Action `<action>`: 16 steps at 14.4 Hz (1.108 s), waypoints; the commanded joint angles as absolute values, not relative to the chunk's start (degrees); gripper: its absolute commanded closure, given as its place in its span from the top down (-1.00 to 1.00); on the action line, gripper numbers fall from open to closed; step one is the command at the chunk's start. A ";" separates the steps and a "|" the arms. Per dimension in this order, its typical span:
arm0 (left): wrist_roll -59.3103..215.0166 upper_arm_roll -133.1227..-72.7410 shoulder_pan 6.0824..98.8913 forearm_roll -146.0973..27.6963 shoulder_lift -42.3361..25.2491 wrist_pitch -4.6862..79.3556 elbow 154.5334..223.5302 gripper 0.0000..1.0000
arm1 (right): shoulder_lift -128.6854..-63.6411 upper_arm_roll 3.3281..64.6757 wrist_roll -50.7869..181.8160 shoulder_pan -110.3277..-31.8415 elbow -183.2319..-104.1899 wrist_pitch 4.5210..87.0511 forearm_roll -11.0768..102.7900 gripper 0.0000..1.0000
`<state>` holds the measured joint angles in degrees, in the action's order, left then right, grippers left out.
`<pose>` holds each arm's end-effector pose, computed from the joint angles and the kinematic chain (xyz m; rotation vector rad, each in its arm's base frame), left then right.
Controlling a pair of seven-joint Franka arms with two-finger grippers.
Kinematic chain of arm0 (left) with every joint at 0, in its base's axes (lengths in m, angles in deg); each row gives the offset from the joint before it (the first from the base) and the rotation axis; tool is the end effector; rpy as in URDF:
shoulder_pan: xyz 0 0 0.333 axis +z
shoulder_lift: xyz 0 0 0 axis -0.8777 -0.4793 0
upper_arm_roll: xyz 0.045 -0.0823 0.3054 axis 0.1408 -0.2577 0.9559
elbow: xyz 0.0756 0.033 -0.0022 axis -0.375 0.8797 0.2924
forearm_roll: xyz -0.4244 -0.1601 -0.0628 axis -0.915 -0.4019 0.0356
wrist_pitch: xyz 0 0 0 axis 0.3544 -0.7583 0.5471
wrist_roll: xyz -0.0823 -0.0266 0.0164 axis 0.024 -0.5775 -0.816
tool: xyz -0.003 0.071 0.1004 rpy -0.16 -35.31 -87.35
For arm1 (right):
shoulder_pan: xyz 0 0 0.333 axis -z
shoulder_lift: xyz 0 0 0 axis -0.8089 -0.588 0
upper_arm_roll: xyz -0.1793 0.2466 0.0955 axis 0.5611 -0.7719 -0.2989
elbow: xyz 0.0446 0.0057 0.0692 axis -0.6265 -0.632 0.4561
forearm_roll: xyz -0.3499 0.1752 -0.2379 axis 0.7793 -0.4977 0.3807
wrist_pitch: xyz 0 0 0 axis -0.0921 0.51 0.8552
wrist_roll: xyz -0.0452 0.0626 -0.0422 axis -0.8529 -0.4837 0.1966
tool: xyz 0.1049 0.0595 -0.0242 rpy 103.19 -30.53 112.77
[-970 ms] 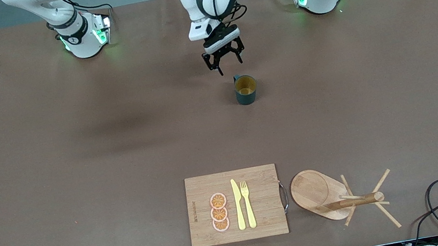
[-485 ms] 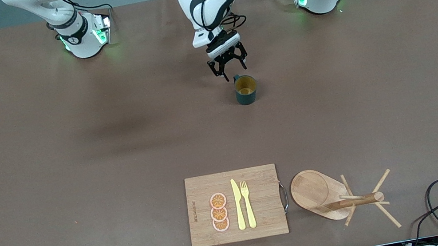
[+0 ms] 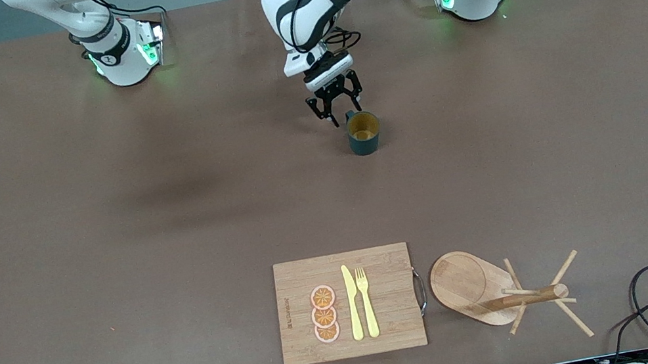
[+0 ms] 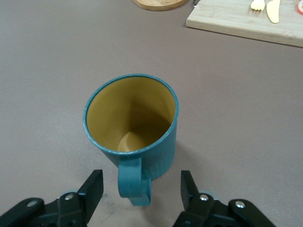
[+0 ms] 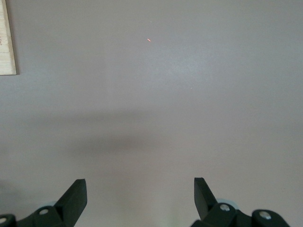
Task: Pass cup and hang on rack
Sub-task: 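Lower the left gripper over the cup and grasp its handle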
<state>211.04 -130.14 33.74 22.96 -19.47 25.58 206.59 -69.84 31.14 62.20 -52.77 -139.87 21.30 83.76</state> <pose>0.2378 -0.5446 0.1264 -2.6741 -0.5455 -1.0215 0.6040 -0.0428 0.5968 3.1272 -0.0562 -0.0360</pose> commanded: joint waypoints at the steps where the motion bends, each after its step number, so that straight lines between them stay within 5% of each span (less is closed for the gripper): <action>1: 211.59 -129.17 32.62 24.49 -20.18 24.15 205.16 0.39 | -66.73 30.22 63.12 -51.44 -143.83 23.15 83.41 1.00; 6: 212.12 -128.82 32.62 25.90 -21.07 23.88 205.07 -0.04 | -66.55 30.22 63.12 -51.44 -144.01 23.07 83.41 1.00; 11: 211.94 -128.82 32.71 25.82 -21.15 23.53 202.88 -0.96 | -66.46 30.13 63.12 -51.53 -143.92 23.07 83.41 1.00; 16: 204.49 -128.82 34.03 22.14 -20.54 23.44 192.27 -1.00 | -66.46 30.05 63.12 -51.61 -143.83 22.89 83.32 1.00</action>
<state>208.94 -128.92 33.92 24.51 -20.60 24.75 198.22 -68.45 30.95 62.23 -52.75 -141.74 22.09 83.74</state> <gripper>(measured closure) 0.789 0.000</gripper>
